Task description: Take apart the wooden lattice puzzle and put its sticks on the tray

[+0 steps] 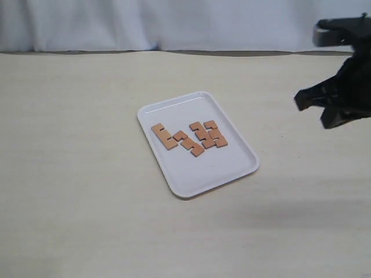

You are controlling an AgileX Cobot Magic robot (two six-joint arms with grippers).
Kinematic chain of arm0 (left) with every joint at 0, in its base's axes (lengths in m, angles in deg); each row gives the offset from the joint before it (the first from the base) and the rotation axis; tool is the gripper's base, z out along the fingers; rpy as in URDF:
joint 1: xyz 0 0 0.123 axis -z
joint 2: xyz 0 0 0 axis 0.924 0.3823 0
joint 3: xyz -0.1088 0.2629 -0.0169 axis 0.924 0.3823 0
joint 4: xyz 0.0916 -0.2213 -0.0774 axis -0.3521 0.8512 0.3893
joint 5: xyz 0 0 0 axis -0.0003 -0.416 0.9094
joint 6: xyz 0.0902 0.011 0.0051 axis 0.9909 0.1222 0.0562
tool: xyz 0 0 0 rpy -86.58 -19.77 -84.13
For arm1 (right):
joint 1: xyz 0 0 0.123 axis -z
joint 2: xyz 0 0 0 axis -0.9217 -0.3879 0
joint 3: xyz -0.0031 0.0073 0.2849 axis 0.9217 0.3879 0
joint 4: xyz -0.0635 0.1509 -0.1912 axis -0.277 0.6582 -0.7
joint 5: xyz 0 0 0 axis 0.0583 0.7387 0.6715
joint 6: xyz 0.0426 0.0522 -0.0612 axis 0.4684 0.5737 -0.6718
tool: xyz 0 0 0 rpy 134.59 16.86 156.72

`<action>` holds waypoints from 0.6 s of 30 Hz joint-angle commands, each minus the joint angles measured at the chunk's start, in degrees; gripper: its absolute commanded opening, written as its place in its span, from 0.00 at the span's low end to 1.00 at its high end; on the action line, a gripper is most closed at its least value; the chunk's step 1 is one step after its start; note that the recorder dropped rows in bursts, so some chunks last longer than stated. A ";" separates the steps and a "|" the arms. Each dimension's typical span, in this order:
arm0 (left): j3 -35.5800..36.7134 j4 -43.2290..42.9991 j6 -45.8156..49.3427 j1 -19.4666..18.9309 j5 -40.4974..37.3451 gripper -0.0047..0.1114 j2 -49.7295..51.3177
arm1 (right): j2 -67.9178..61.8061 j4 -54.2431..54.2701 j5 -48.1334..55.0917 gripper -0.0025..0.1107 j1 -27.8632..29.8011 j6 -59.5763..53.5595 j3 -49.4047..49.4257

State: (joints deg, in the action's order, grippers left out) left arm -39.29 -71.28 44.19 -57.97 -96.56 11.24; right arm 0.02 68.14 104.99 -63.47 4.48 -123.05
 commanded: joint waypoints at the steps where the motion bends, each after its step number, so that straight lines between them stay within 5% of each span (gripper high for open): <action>1: 0.20 0.10 0.00 0.49 0.59 0.04 -0.06 | 7.84 -4.82 -7.21 0.06 3.46 3.28 3.83; 10: 0.20 0.10 0.00 0.49 0.59 0.04 -0.06 | 21.86 -18.26 -22.23 0.06 3.43 14.67 16.87; 18: 0.20 0.10 0.00 0.49 0.59 0.04 -0.06 | 32.99 -18.27 -31.41 0.06 3.43 19.17 26.08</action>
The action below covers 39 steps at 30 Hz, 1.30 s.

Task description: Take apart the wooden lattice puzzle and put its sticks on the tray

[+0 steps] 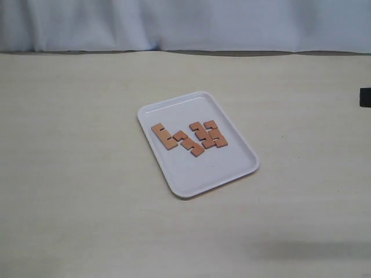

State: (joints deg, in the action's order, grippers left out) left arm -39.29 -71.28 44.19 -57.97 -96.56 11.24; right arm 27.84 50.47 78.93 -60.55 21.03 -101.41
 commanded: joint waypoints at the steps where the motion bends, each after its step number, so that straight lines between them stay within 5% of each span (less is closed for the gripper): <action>1: 0.20 0.10 0.00 0.49 0.59 0.04 -0.06 | 7.08 -0.60 -8.22 0.06 0.52 2.97 6.73; 10: 0.20 0.10 0.00 0.49 0.59 0.04 -0.06 | 23.73 -0.60 -18.51 0.06 0.52 9.32 16.46; 25: 0.20 0.10 0.00 0.49 0.59 0.04 -0.06 | 52.77 -4.03 -13.45 0.06 0.52 7.78 19.40; 39: 0.20 0.10 0.00 0.49 0.59 0.04 -0.06 | 52.77 -2.68 -12.63 0.06 0.52 12.22 19.70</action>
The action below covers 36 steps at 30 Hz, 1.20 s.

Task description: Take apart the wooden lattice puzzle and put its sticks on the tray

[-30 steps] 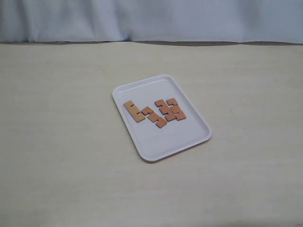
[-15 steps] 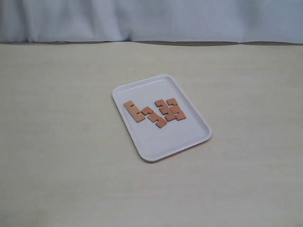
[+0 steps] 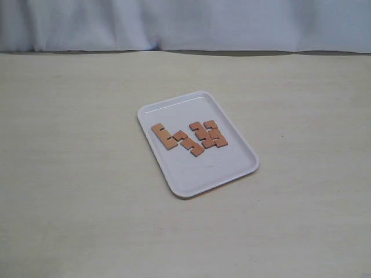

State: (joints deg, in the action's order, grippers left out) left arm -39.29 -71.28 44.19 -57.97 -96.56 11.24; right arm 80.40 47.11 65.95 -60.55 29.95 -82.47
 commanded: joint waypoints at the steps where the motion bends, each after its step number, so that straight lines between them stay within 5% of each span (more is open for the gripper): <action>1: 0.20 0.10 0.00 0.49 0.59 0.04 -0.06 | 0.21 0.68 -0.31 0.06 0.52 4.45 1.70; 10: 0.20 -0.03 0.00 0.49 0.59 0.04 -0.06 | 0.21 0.15 -17.19 0.06 0.52 4.34 22.52; 36: 0.20 0.09 0.00 0.49 0.59 0.04 -0.06 | 0.21 0.25 -9.63 0.06 0.52 6.92 22.52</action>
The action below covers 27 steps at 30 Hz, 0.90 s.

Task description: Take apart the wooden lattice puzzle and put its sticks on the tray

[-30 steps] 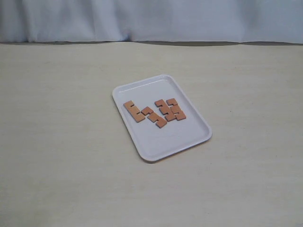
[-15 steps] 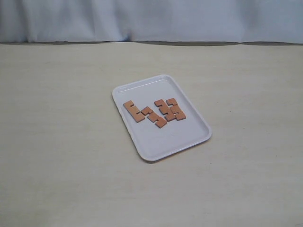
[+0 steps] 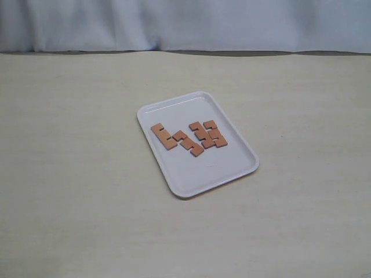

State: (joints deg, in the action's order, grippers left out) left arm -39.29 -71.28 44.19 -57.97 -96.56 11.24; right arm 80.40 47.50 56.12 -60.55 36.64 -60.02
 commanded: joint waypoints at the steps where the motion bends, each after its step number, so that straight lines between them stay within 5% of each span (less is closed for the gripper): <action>1: 0.20 0.09 0.00 0.49 0.59 0.04 -0.06 | 0.21 -0.14 0.21 0.06 0.52 0.01 0.06; 8: 0.20 0.09 0.00 0.49 0.59 0.04 -0.06 | 0.21 0.88 4.49 0.06 0.52 -1.22 0.06; 17: 0.20 0.09 0.00 0.49 0.59 0.04 -0.06 | 0.21 19.72 7.76 0.06 0.52 -26.23 0.06; 27: 0.20 0.09 0.00 0.49 0.59 0.04 -0.06 | 0.21 20.38 7.87 0.06 0.52 -27.00 0.06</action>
State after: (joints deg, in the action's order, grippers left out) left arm -39.29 -71.28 44.19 -57.97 -96.56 11.24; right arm 80.40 67.59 63.89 -60.55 10.53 -60.02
